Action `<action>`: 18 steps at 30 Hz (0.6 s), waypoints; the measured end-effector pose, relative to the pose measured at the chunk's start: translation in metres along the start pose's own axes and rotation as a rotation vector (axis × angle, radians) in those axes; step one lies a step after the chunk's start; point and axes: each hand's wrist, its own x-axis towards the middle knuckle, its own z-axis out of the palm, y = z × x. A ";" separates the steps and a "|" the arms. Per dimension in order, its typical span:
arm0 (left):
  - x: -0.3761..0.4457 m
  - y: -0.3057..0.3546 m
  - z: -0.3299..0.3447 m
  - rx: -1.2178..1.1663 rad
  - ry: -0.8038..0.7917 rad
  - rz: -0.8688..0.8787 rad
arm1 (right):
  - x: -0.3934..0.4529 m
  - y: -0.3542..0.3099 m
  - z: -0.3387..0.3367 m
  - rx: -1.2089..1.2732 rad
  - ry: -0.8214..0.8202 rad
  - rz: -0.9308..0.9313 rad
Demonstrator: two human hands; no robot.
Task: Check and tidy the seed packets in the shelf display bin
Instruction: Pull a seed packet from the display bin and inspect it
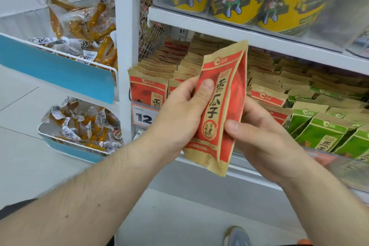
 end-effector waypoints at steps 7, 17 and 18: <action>-0.001 -0.001 0.001 0.226 0.065 0.035 | 0.000 -0.001 0.015 -0.117 0.199 0.035; 0.002 -0.001 -0.006 -0.057 0.159 -0.068 | 0.000 -0.004 0.026 -0.791 0.596 0.072; 0.002 0.000 -0.007 -0.036 0.119 -0.083 | 0.002 -0.005 0.021 -0.690 0.636 0.054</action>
